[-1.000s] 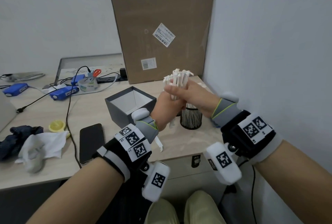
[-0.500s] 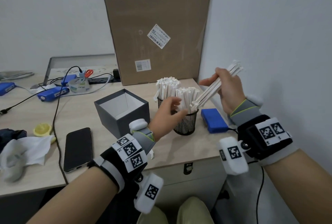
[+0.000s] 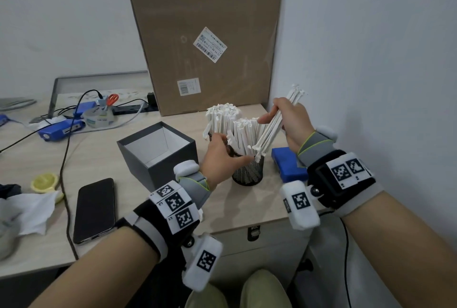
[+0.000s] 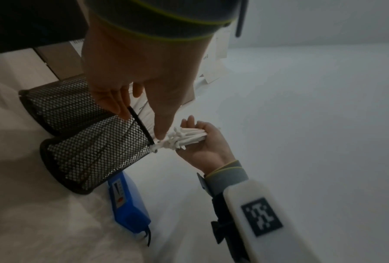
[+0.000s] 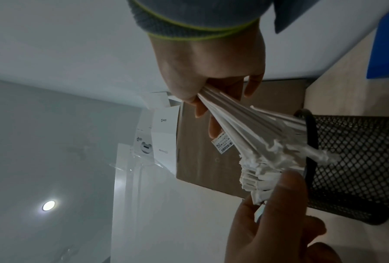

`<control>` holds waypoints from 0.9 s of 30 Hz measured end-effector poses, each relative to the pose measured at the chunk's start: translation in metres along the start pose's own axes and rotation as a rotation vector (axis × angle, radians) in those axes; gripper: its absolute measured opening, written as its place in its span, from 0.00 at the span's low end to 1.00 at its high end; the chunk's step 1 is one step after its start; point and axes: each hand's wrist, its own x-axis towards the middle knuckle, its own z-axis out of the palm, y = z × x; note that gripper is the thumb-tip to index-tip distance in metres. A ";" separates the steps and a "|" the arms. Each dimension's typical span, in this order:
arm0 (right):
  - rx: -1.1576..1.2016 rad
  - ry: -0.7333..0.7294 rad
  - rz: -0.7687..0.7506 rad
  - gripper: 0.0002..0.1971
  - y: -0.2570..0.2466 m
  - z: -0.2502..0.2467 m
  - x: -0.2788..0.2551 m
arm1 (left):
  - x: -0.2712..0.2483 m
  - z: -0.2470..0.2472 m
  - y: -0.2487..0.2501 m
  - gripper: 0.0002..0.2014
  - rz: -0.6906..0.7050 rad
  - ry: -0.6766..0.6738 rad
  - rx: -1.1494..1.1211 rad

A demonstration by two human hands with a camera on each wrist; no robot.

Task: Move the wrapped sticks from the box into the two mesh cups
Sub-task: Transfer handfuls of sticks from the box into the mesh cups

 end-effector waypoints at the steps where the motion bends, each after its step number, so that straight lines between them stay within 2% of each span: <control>1: 0.018 0.001 0.020 0.18 0.000 0.000 0.004 | 0.001 0.002 0.003 0.29 0.008 0.032 0.036; 5: 0.017 0.041 0.027 0.17 -0.004 0.004 0.012 | 0.015 0.006 0.010 0.24 -0.009 0.148 0.108; 8: -0.134 0.081 0.004 0.19 -0.002 0.012 0.010 | 0.029 0.008 0.009 0.19 -0.040 0.179 0.058; 11: -0.377 0.081 -0.020 0.19 0.014 0.016 0.012 | 0.032 0.010 0.007 0.15 -0.044 0.186 -0.071; 15: -0.950 0.014 -0.168 0.12 0.036 0.020 0.011 | 0.025 0.008 0.004 0.15 -0.020 0.130 -0.134; 17: -1.049 0.018 -0.193 0.21 0.045 0.022 0.006 | 0.021 0.001 0.003 0.14 0.006 0.189 -0.085; 20: -1.000 0.095 -0.231 0.27 0.049 0.020 0.002 | 0.026 -0.016 0.003 0.12 0.039 0.333 0.089; 22: -0.907 0.154 -0.239 0.33 0.044 0.017 0.002 | 0.038 -0.028 0.000 0.13 0.017 0.374 0.213; 24: -0.838 0.193 -0.272 0.38 0.037 0.016 0.002 | 0.053 -0.034 -0.002 0.14 -0.087 0.343 0.267; 26: -0.781 0.218 -0.314 0.40 0.030 0.019 0.000 | 0.064 -0.039 -0.001 0.05 -0.197 0.269 0.305; 27: -0.761 0.220 -0.330 0.40 0.027 0.020 -0.001 | 0.069 -0.040 -0.001 0.08 -0.221 0.231 0.333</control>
